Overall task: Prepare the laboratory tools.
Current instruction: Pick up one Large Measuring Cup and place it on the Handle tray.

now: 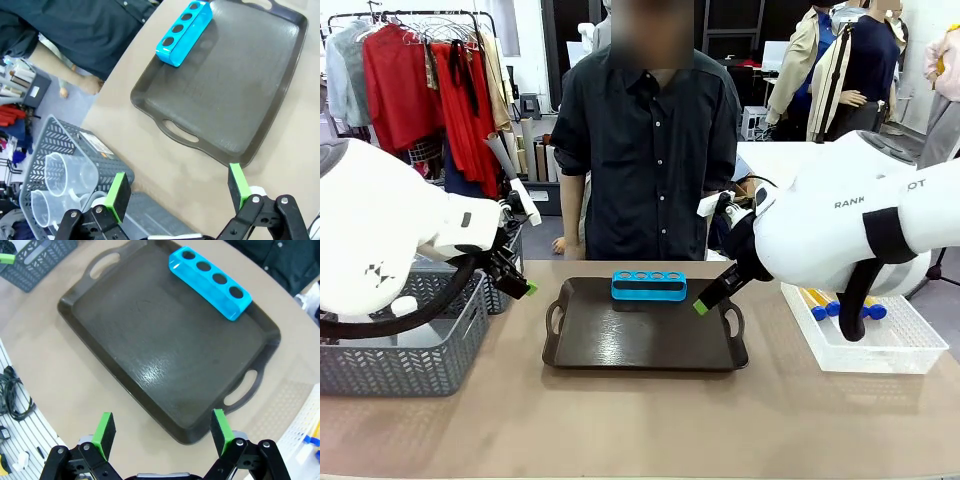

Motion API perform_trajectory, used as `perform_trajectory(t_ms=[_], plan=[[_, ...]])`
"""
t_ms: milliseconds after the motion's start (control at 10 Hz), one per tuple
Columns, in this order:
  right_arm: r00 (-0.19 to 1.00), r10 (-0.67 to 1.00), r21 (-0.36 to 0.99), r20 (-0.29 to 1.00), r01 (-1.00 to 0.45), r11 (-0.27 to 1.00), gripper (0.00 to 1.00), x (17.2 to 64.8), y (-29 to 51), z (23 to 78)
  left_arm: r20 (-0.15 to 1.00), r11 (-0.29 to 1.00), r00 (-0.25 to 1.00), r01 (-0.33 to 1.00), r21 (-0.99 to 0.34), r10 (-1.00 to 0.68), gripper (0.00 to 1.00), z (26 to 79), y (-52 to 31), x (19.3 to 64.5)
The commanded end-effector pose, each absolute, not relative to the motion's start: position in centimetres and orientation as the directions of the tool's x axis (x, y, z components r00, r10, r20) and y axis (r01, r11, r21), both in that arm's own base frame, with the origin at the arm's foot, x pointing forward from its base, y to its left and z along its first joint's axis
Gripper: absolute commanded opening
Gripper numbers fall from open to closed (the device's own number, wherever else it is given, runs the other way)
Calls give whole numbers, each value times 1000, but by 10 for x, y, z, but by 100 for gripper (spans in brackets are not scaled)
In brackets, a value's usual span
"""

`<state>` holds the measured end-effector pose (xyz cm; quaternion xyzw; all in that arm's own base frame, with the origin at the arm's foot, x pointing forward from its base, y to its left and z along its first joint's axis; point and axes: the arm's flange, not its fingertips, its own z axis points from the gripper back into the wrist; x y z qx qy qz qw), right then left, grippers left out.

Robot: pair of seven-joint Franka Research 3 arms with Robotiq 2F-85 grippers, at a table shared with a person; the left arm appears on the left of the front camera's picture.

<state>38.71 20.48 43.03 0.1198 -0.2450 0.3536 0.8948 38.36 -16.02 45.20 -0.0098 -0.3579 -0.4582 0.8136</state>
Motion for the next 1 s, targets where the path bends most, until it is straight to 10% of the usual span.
perform_trajectory(t_ms=[0, 900], plan=[[634, 574, 48, 518, -692, 720, 100, 386, 208, 428, 589, 597, 345, 740, 308, -731, 100, 451, -163, 383], [611, 577, 119, 541, -735, 667, 100, 386, 206, 460, 583, 506, 358, 856, 107, -729, 100, 479, -155, 388]])
